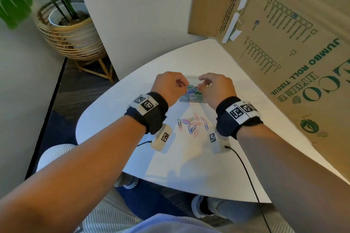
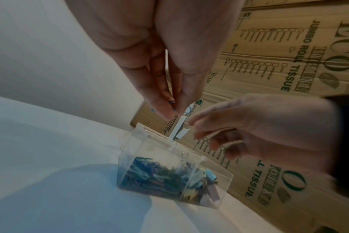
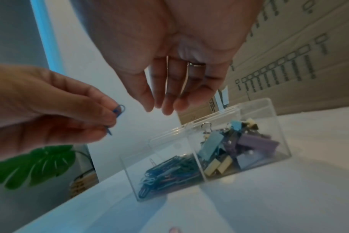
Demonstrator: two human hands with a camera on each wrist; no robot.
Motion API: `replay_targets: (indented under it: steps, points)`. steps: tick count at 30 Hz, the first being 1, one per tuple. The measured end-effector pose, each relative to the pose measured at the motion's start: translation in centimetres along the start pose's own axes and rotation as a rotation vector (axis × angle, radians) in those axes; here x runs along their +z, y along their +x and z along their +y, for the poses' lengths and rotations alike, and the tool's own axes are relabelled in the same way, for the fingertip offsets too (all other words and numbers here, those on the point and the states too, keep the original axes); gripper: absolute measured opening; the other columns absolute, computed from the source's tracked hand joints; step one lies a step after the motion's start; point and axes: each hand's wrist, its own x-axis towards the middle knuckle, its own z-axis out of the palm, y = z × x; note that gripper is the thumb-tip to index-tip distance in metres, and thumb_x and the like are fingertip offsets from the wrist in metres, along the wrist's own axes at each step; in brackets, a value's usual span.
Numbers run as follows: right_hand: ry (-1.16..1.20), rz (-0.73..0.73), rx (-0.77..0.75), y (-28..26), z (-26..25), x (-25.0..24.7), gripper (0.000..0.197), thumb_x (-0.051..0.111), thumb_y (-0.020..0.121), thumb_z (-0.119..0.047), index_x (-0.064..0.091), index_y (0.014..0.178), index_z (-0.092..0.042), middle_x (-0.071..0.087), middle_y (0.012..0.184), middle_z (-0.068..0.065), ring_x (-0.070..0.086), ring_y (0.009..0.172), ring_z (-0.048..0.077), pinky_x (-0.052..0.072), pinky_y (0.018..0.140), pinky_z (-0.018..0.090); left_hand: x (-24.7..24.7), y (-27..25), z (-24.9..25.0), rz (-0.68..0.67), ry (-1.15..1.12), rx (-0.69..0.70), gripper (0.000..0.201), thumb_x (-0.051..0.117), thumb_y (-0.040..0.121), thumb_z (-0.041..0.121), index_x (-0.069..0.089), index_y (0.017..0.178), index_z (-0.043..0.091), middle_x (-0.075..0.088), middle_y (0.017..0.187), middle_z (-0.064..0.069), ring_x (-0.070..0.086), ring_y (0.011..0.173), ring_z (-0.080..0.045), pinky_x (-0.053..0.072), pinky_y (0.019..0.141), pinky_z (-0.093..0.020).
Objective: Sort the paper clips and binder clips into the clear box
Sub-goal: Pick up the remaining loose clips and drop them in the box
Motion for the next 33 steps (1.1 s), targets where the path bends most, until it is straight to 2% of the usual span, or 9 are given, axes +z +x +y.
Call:
replay_targets:
  steps: [4, 11, 14, 16, 20, 22, 27, 31, 33]
  points:
    - [0.094, 0.057, 0.033, -2.5, 1.4, 0.0, 0.02, 0.057, 0.09, -0.017, 0.071, 0.101, -0.026, 0.068, 0.092, -0.003, 0.061, 0.084, 0.015, 0.049, 0.082, 0.024, 0.8, 2.1, 1.0, -0.039, 0.115, 0.024, 0.013, 0.062, 0.085, 0.012, 0.072, 0.089, 0.02, 0.066, 0.083, 0.007, 0.058, 0.075, -0.007, 0.042, 0.073, -0.014]
    - [-0.028, -0.17, 0.124, -5.7, 4.7, 0.4, 0.015, 0.062, 0.088, -0.023, 0.071, 0.101, -0.026, 0.069, 0.095, -0.001, 0.062, 0.089, 0.017, 0.04, 0.079, 0.019, 1.5, 2.2, 1.6, -0.203, 0.26, 0.066, 0.031, 0.062, 0.088, 0.011, 0.064, 0.115, 0.025, 0.056, 0.118, 0.0, 0.055, 0.104, -0.016, 0.042, 0.086, -0.022]
    - [-0.084, -0.256, 0.125, -6.6, 5.7, 0.2, 0.039, 0.073, 0.082, -0.033, 0.063, 0.118, -0.024, 0.063, 0.1, 0.0, 0.057, 0.088, 0.017, 0.038, 0.078, 0.022, 1.1, 0.0, 2.1, -0.24, 0.355, 0.18, 0.028, 0.059, 0.089, 0.018, 0.061, 0.115, 0.025, 0.05, 0.109, -0.001, 0.052, 0.098, -0.017, 0.04, 0.083, -0.024]
    - [-0.112, -0.313, 0.136, -7.1, 6.3, 0.1, 0.059, 0.078, 0.076, -0.038, 0.056, 0.129, -0.022, 0.058, 0.104, 0.001, 0.052, 0.087, 0.015, 0.036, 0.078, 0.022, 1.6, -1.8, 1.8, -0.361, 0.452, 0.212, 0.033, 0.062, 0.088, 0.03, 0.057, 0.12, 0.027, 0.05, 0.114, 0.0, 0.052, 0.106, -0.02, 0.039, 0.085, -0.027]
    - [-0.191, -0.381, 0.143, -7.6, 6.8, 0.6, 0.08, 0.081, 0.071, -0.04, 0.046, 0.14, -0.017, 0.051, 0.111, 0.005, 0.052, 0.1, 0.02, 0.036, 0.083, 0.022, 4.0, -3.7, 0.1, -0.568, 0.665, 0.148, 0.083, 0.07, 0.073, 0.057, 0.03, 0.143, 0.035, 0.037, 0.137, -0.001, 0.036, 0.126, -0.024, 0.045, 0.096, -0.045]
    - [-0.188, -0.384, 0.142, -7.7, 6.6, 0.8, 0.082, 0.081, 0.071, -0.04, 0.044, 0.14, -0.017, 0.049, 0.115, 0.007, 0.052, 0.106, 0.022, 0.036, 0.086, 0.023, 4.6, -3.7, -0.5, -0.595, 0.72, 0.137, 0.091, 0.07, 0.073, 0.057, 0.022, 0.147, 0.036, 0.034, 0.136, -0.001, 0.032, 0.126, -0.024, 0.047, 0.093, -0.047]
    - [-0.268, -0.406, 0.135, -7.5, 5.8, 1.4, 0.079, 0.08, 0.067, -0.049, 0.047, 0.133, -0.021, 0.045, 0.113, 0.006, 0.054, 0.1, 0.021, 0.045, 0.089, 0.029, 5.0, -3.3, -1.1, -0.612, 0.652, 0.139, 0.06, 0.068, 0.083, 0.04, 0.044, 0.137, 0.03, 0.043, 0.126, -0.003, 0.044, 0.116, -0.025, 0.044, 0.095, -0.037]
    - [-0.336, -0.432, 0.105, -6.9, 4.6, 2.3, 0.086, 0.076, 0.07, -0.051, 0.038, 0.142, -0.022, 0.042, 0.126, 0.008, 0.052, 0.113, 0.027, 0.046, 0.095, 0.035, 4.9, -3.3, -1.4, -0.573, 0.602, 0.131, 0.032, 0.061, 0.09, 0.025, 0.059, 0.122, 0.022, 0.052, 0.116, -0.005, 0.053, 0.109, -0.024, 0.041, 0.088, -0.029]
    - [-0.351, -0.432, 0.069, -6.5, 3.7, 2.7, 0.077, 0.075, 0.075, -0.045, 0.041, 0.14, -0.021, 0.043, 0.127, 0.009, 0.052, 0.114, 0.028, 0.046, 0.096, 0.035, 4.8, -3.4, -1.7, -0.545, 0.582, 0.136, 0.027, 0.059, 0.092, 0.022, 0.063, 0.118, 0.021, 0.054, 0.113, -0.006, 0.055, 0.106, -0.024, 0.041, 0.086, -0.028]
